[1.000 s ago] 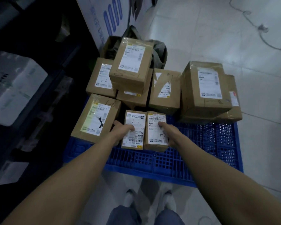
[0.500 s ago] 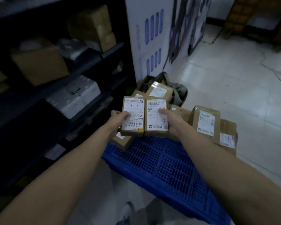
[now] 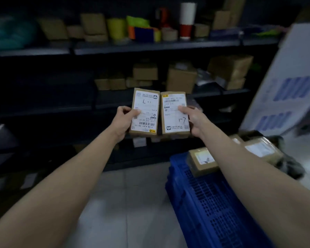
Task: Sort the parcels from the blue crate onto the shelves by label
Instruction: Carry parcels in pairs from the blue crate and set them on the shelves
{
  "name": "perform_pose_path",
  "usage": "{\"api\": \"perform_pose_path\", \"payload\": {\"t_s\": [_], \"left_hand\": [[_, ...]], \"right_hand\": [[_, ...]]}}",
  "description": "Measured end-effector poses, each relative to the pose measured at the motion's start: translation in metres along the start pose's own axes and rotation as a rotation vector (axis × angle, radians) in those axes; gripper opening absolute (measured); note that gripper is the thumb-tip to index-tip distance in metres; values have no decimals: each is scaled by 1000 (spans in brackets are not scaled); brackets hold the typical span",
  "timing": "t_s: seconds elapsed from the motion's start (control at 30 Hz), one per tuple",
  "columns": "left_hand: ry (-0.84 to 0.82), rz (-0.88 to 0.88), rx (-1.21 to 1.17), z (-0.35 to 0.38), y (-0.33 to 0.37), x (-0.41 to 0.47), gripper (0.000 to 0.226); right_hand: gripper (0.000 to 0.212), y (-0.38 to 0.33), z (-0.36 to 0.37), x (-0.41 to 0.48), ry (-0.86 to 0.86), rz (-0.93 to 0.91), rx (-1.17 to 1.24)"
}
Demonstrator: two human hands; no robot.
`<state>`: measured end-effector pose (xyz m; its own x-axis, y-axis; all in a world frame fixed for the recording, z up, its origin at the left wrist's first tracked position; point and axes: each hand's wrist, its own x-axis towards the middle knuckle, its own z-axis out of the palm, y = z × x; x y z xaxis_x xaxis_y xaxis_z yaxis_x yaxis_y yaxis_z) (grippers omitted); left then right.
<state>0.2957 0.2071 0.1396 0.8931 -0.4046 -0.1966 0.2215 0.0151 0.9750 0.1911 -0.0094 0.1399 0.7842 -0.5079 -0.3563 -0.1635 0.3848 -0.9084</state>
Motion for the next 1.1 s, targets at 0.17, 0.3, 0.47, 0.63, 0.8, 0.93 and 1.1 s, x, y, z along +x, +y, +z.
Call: {"api": "perform_pose_path", "payload": {"t_s": [0.17, 0.3, 0.47, 0.63, 0.8, 0.93, 1.1], "left_hand": [[278, 101, -67, -162, 25, -55, 26], [547, 141, -99, -296, 28, -127, 24], [825, 148, -116, -435, 25, -230, 24], [1079, 139, -174, -533, 6, -339, 31], [1341, 111, -236, -588, -22, -441, 25], [1524, 107, -308, -605, -38, -503, 27], [1721, 99, -307, -617, -46, -551, 33]], "right_hand": [[53, 15, 157, -10, -266, 33, -99], [61, 55, 306, -51, -520, 46, -222], [54, 122, 471, -124, -793, 98, -301], [55, 193, 602, -204, -1033, 119, -394], [55, 257, 692, -284, -1277, 193, -504], [50, 298, 744, -348, -1468, 252, -594], [49, 331, 790, -411, -1668, 295, -637]]}}
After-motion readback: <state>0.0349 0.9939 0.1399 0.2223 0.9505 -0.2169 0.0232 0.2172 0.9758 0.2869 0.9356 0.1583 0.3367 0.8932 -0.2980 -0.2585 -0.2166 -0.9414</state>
